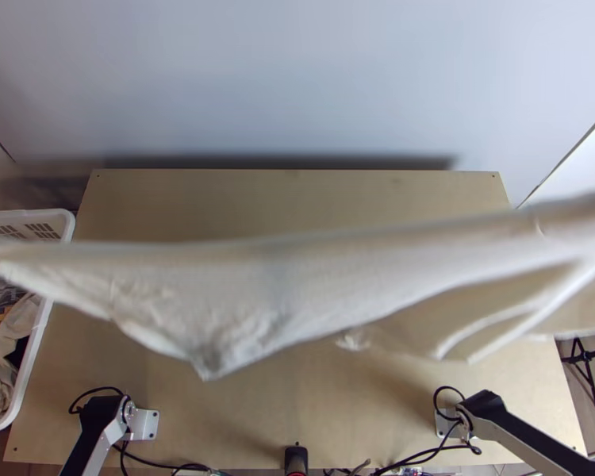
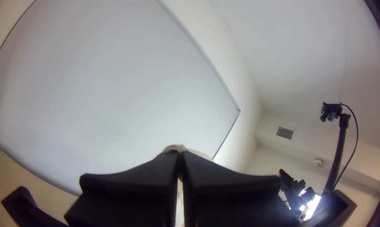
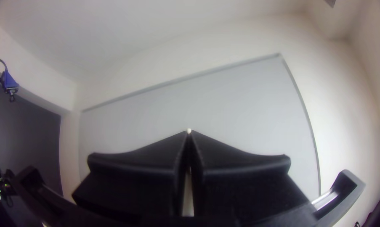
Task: Fold the t-shirt
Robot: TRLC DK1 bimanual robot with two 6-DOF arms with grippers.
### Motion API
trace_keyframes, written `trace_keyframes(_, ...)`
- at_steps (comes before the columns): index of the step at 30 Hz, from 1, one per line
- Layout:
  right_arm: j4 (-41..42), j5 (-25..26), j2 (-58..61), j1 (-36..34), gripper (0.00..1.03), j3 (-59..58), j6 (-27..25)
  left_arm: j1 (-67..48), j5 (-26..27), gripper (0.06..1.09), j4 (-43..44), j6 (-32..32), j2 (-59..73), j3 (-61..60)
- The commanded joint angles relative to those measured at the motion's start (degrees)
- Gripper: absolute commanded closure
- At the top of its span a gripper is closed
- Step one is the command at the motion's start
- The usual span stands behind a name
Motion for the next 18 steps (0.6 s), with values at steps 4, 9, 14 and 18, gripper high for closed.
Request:
trace_keyframes(4, -8.38, -0.62, -4.02, -2.50, 1.00, -0.01, 1.17, 0.75, -2.41, 1.05, -6.47, 3.84, -8.50, -2.12)
trace_keyframes(9, -9.79, -0.80, -4.81, -2.14, 1.00, -10.55, 6.80, 2.50, -2.85, 1.05, -5.15, 7.01, -12.55, -16.01)
trace_keyframes(14, 0.41, -0.80, -7.18, -1.09, 1.00, -29.71, 7.41, 4.61, -2.76, 1.05, 1.09, 7.80, -13.43, -30.86)
trace_keyframes(18, 10.86, -0.80, -8.06, -0.91, 1.00, -46.50, 6.80, 4.97, -2.76, 1.05, 9.18, 8.41, -10.88, -41.23)
